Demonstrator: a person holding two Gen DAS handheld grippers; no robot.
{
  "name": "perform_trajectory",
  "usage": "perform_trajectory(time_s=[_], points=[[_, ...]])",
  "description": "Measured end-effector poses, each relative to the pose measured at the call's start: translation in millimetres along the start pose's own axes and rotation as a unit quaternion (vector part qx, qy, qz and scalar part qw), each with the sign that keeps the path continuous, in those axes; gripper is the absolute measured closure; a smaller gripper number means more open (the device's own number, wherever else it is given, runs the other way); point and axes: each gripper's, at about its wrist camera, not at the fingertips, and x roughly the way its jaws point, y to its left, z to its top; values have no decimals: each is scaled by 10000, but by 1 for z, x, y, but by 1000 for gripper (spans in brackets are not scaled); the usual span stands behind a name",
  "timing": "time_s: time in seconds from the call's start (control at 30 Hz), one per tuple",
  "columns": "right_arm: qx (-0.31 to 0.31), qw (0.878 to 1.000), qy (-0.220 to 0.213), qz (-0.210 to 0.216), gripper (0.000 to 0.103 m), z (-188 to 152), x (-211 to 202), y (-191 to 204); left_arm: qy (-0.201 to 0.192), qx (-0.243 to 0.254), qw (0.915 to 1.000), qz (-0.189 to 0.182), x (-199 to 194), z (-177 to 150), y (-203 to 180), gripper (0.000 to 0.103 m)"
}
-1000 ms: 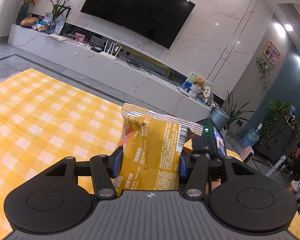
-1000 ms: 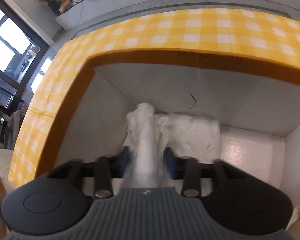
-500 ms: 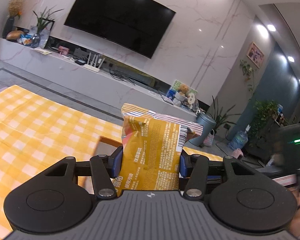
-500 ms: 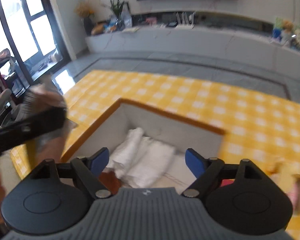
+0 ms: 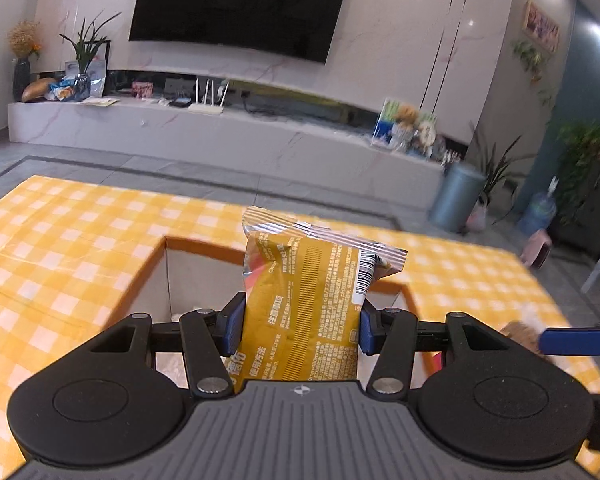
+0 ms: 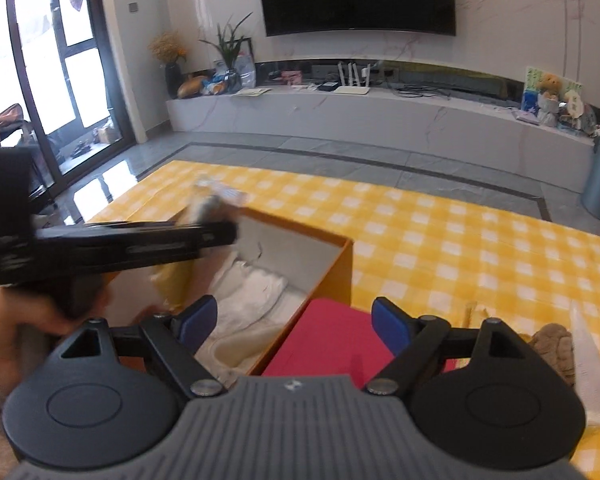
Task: Organize soft objects
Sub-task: 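Lower the left tool into the white box and open it, dropping the snack bag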
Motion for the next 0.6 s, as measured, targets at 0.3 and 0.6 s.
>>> perform_trajectory(time_s=[0.3, 0.6], points=[[186, 9997, -80, 166, 20, -7, 5, -1, 307, 309, 9990, 34, 18, -8, -18, 40], [214, 9997, -83, 74, 20, -11, -8, -4, 427, 1124, 9919, 399, 23, -21, -39, 10]])
